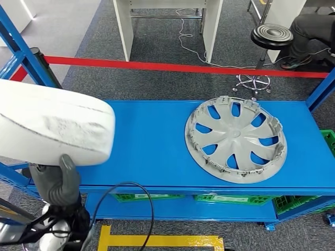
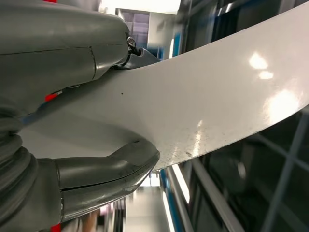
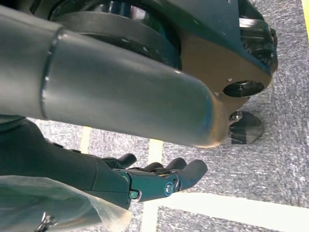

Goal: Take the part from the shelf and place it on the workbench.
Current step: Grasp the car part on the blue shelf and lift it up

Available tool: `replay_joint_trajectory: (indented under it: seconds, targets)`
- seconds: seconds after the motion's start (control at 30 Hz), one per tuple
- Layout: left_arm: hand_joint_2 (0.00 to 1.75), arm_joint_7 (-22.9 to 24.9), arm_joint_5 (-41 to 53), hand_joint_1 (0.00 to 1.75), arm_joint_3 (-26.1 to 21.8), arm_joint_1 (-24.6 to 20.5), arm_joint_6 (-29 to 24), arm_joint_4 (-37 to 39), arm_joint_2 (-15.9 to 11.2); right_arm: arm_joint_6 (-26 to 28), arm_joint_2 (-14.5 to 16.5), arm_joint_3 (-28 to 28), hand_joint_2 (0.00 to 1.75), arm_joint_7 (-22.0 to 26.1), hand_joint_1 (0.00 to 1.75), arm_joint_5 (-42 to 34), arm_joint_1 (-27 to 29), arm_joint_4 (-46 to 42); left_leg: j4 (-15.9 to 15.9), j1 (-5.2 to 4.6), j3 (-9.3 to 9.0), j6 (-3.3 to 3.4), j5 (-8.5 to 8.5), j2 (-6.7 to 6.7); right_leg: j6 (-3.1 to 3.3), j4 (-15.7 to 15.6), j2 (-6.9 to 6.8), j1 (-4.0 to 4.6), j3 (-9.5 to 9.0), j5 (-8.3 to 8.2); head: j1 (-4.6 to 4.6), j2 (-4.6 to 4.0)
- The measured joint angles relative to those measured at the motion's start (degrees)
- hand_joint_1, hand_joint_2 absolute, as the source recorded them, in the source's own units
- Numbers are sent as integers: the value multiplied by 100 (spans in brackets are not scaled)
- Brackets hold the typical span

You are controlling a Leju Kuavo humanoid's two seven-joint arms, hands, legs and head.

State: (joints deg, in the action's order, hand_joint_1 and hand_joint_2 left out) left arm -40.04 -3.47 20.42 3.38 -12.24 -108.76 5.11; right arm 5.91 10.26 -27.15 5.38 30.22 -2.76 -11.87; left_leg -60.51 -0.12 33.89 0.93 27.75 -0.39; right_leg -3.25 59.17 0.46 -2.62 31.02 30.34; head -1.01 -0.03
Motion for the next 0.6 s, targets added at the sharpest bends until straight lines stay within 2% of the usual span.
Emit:
replay_joint_trajectory:
  seconds: [0.1,0.17,0.2,0.27,0.3,0.33,0.37,0.43,0.5,0.53,0.6]
  targets:
    - [175,0,-117,175,45,218,336,-130,8,156,7,-3,0,58,0,62,3,0,58,8,-16,75,-29,2,-57,-54,-3,-12,-17,-12,1,1]
    - [175,0,-150,175,63,297,418,-189,24,208,10,-5,0,74,0,72,4,0,184,36,-64,153,-110,18,-67,83,-11,1,46,136,8,1]
    - [175,0,-203,175,70,326,494,-203,38,223,10,-7,0,81,0,75,4,0,226,50,-78,181,-145,26,-57,319,-14,10,154,303,19,1]
    - [175,0,-450,175,64,409,808,-210,70,252,10,-15,0,109,0,97,10,1,235,35,-61,197,-166,36,-41,1028,-15,33,463,674,35,0]
    - [175,0,-612,175,52,463,1011,-210,93,272,10,-20,0,135,0,119,19,1,231,28,-50,195,-168,39,-40,1306,-15,36,581,760,39,0]
    - [175,0,-749,175,38,511,1189,-210,119,291,10,-24,0,174,0,145,31,1,226,21,-41,191,-171,41,-38,1406,-16,38,615,735,37,0]
    - [175,0,-849,175,18,547,1328,-210,142,294,10,-27,0,229,0,169,41,1,218,20,-34,185,-173,41,-36,1288,-18,38,544,602,38,0]
    - [175,0,-939,175,-28,600,1477,-209,173,235,10,-28,0,346,0,192,43,1,193,26,-23,155,-177,38,-28,573,-24,34,158,249,38,1]
    - [175,0,-1012,175,-69,635,1582,-208,191,132,11,-33,0,417,0,173,29,4,158,19,3,84,-195,30,-2,34,-6,52,-139,68,35,1]
    - [175,0,-1051,175,-85,649,1633,-207,201,99,13,-41,0,421,0,151,23,8,145,15,19,38,-215,26,18,-39,5,67,-174,67,33,1]
    - [175,0,-1102,175,-115,685,1713,-201,222,66,22,-71,0,395,0,111,28,17,135,28,49,-44,-260,17,86,-33,11,88,-120,19,33,1]
